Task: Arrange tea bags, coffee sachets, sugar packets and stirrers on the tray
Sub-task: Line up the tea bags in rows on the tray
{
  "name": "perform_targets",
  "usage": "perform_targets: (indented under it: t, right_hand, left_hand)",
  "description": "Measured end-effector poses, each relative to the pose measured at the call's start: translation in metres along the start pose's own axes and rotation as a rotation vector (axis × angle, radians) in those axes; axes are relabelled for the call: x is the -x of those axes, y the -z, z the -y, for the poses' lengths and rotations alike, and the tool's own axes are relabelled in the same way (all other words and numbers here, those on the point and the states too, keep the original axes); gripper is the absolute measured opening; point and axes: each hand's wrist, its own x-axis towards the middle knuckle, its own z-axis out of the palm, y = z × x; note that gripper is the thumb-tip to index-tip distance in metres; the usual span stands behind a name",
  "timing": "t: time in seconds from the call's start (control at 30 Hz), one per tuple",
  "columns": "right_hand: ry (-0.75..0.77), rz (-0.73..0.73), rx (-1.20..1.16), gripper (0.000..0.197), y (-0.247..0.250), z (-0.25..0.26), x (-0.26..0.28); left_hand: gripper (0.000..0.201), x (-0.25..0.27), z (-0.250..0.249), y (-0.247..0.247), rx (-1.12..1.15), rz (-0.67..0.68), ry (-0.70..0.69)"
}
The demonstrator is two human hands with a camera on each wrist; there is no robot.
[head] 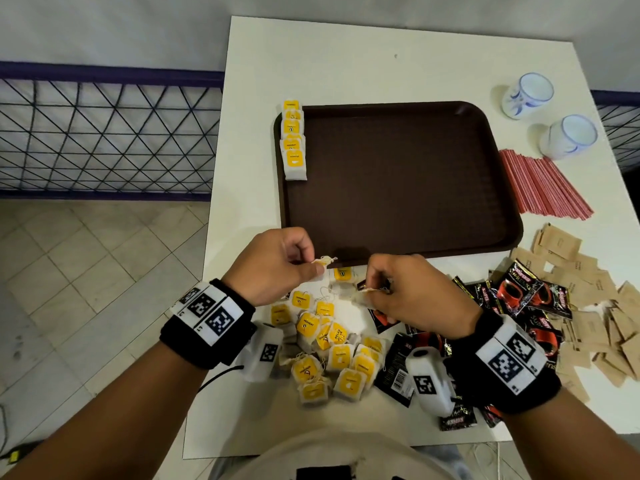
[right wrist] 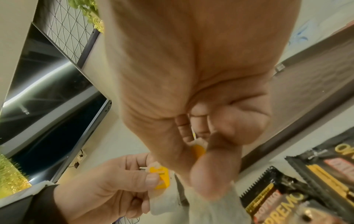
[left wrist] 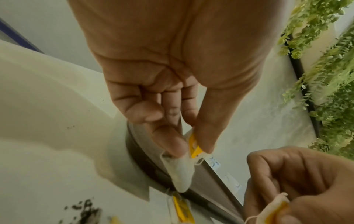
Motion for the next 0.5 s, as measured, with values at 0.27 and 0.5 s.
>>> perform_targets:
  t: [0.27, 0.5]
  right_hand:
    - [-0.044, -0.034, -0.177, 0.021, 0.001, -0.008, -0.011]
    - [0.013, -0.099, -0.234, 0.015, 0.019, -0.001, -0.045]
  left_hand:
    - [0.015, -0.018, -0.002, 0.017, 0.043, 0.017, -0.009]
    - [0.01, -0.068, -0.012, 0.053, -0.08, -0.071, -0.055]
